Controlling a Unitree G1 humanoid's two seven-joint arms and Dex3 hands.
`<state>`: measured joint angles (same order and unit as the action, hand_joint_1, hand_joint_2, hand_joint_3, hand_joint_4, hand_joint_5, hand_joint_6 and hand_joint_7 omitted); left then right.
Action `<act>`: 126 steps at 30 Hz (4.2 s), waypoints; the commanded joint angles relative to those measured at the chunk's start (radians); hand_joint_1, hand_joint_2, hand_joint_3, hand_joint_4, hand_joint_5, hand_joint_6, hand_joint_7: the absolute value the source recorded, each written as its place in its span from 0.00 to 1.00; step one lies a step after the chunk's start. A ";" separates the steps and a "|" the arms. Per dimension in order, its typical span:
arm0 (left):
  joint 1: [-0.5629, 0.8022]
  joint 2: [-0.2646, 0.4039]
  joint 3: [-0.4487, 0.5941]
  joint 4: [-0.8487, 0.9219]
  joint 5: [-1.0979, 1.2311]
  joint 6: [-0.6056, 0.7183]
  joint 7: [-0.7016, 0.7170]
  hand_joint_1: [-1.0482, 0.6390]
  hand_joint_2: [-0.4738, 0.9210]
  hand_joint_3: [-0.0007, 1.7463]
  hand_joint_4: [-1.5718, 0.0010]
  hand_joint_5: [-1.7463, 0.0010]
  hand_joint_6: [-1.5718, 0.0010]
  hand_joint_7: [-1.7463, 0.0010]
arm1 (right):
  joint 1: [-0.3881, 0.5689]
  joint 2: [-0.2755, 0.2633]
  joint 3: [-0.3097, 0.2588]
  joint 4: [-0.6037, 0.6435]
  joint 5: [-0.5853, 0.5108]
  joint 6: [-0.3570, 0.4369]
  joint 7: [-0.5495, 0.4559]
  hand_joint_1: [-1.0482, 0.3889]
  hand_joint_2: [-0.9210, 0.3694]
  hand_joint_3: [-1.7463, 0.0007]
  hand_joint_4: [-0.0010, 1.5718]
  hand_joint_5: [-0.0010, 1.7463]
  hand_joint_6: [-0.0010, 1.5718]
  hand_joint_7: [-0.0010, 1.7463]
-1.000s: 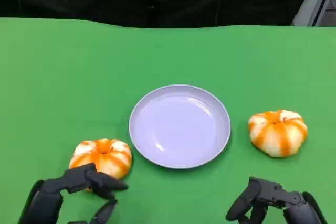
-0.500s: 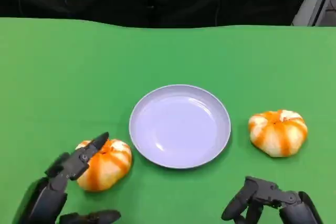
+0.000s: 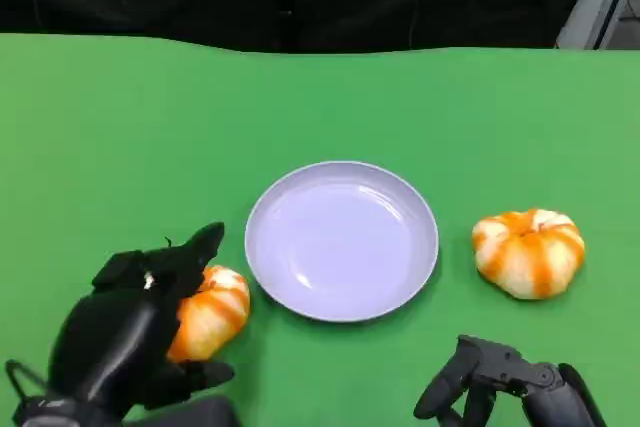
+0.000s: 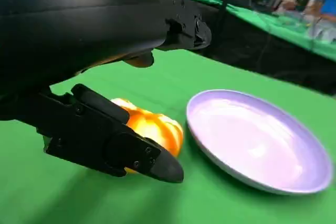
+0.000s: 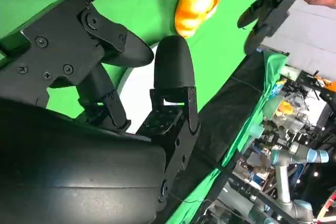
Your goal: Grasp the bread from the table and place it into the plate.
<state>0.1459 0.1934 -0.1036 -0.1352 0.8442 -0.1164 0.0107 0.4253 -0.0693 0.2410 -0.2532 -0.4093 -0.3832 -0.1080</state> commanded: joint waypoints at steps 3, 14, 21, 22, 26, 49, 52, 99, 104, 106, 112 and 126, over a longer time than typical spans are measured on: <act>-0.059 0.043 -0.066 -0.002 0.082 0.133 -0.057 0.28 0.98 0.00 0.96 0.74 0.89 0.99 | 0.005 0.001 0.000 -0.014 -0.015 0.005 -0.017 0.60 0.37 0.38 0.52 0.99 0.54 0.66; -0.217 0.068 -0.212 0.183 0.203 0.362 -0.168 0.31 0.99 0.00 0.72 0.85 0.77 0.99 | 0.012 0.002 0.008 -0.026 -0.024 0.001 -0.025 0.60 0.37 0.39 0.51 0.95 0.55 0.66; -0.240 0.096 -0.249 0.280 0.144 0.327 -0.122 0.38 1.00 0.01 0.60 0.68 0.69 0.99 | 0.012 -0.002 0.005 -0.024 -0.029 -0.001 -0.029 0.59 0.37 0.39 0.52 0.94 0.55 0.65; -0.241 0.099 -0.246 0.296 0.123 0.305 -0.100 0.39 1.00 0.01 0.62 0.54 0.67 0.99 | 0.012 -0.003 0.006 -0.025 -0.028 -0.001 -0.028 0.59 0.37 0.39 0.52 0.94 0.55 0.65; -0.240 0.116 -0.217 0.370 0.027 0.172 0.051 0.51 1.00 0.03 0.58 0.05 0.43 0.95 | 0.012 -0.002 0.006 -0.025 -0.027 -0.003 -0.028 0.59 0.37 0.40 0.52 0.94 0.55 0.65; -0.276 0.192 -0.191 0.587 0.010 -0.425 0.877 0.55 0.45 0.92 0.38 0.00 0.45 0.13 | -0.005 0.001 0.011 -0.002 -0.022 -0.010 -0.036 0.60 0.37 0.39 0.52 0.96 0.55 0.65; -0.284 0.195 -0.194 0.578 0.016 -0.459 0.890 0.55 0.42 0.96 0.38 0.00 0.44 0.15 | -0.006 0.001 0.011 -0.002 -0.023 -0.011 -0.038 0.60 0.38 0.38 0.51 0.96 0.55 0.65; -0.414 0.000 -0.389 0.367 0.005 0.120 0.052 0.25 1.00 0.19 1.00 0.97 0.94 0.99 | 0.047 -0.004 0.066 -0.057 -0.010 -0.025 -0.025 0.68 0.45 0.29 0.48 0.88 0.53 0.68; -0.400 0.014 -0.392 0.314 -0.006 0.144 -0.005 0.19 1.00 0.23 1.00 1.00 0.98 1.00 | 0.041 -0.002 0.065 -0.051 -0.014 -0.026 -0.028 0.67 0.45 0.28 0.49 0.88 0.53 0.68; -0.394 0.021 -0.388 0.299 -0.012 0.145 -0.020 0.17 1.00 0.24 1.00 1.00 0.99 1.00 | 0.038 -0.001 0.064 -0.048 -0.028 -0.022 -0.035 0.67 0.46 0.28 0.49 0.88 0.53 0.68; -0.358 0.054 -0.360 0.232 -0.032 0.136 -0.021 0.16 1.00 0.27 1.00 1.00 1.00 1.00 | 0.032 -0.003 0.062 -0.047 -0.078 -0.008 -0.057 0.63 0.44 0.31 0.52 0.90 0.55 0.65; -0.139 0.131 -0.120 0.012 -0.383 -0.084 -0.021 0.30 1.00 0.18 0.78 0.88 0.83 0.93 | 0.020 -0.005 0.064 -0.032 -0.073 -0.007 -0.062 0.64 0.41 0.36 0.52 0.92 0.57 0.62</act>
<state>-0.0450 0.3142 -0.2817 -0.1003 0.5362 -0.1348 -0.0312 0.4415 -0.0668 0.3043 -0.2937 -0.5009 -0.3752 -0.1702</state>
